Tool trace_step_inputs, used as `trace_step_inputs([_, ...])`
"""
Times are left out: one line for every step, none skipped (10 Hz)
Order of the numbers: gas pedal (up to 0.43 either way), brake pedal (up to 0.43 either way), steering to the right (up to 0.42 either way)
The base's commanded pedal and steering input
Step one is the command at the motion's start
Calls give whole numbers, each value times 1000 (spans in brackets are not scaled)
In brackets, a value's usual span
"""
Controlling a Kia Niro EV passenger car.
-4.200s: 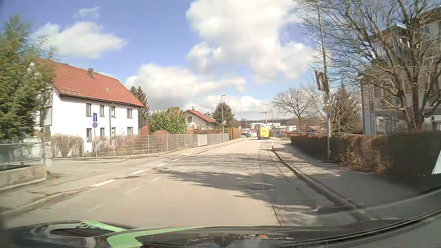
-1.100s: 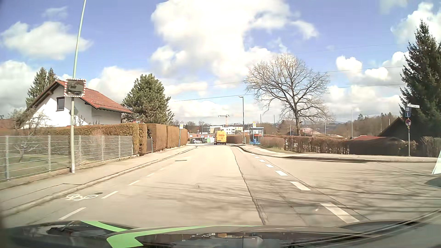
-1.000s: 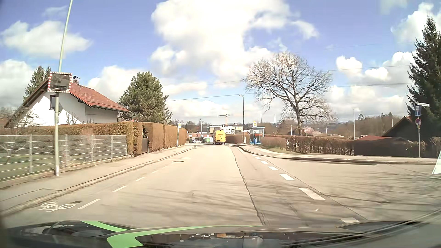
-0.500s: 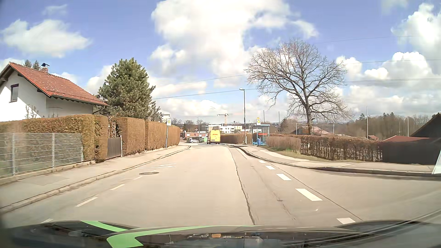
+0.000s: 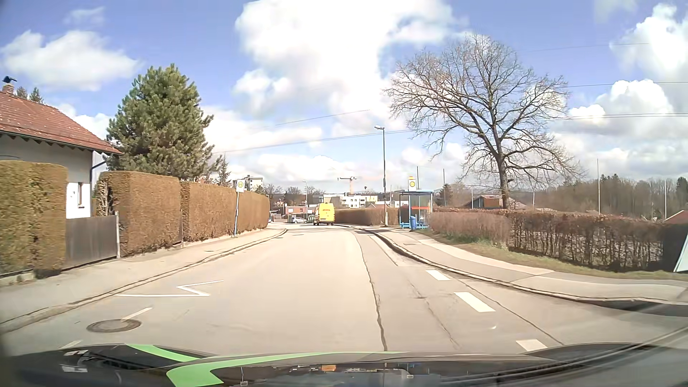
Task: Follow the waypoints while adhering to traffic rules and regulations
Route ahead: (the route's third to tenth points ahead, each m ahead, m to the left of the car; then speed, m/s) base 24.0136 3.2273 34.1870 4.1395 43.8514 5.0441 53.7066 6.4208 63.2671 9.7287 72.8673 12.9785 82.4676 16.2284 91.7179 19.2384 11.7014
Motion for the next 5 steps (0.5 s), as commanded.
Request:
trace_step_inputs([39, 0, -8])
trace_step_inputs([59, 0, -8])
trace_step_inputs([59, 0, -9])
trace_step_inputs([59, 0, -10])
trace_step_inputs([59, 0, -12])
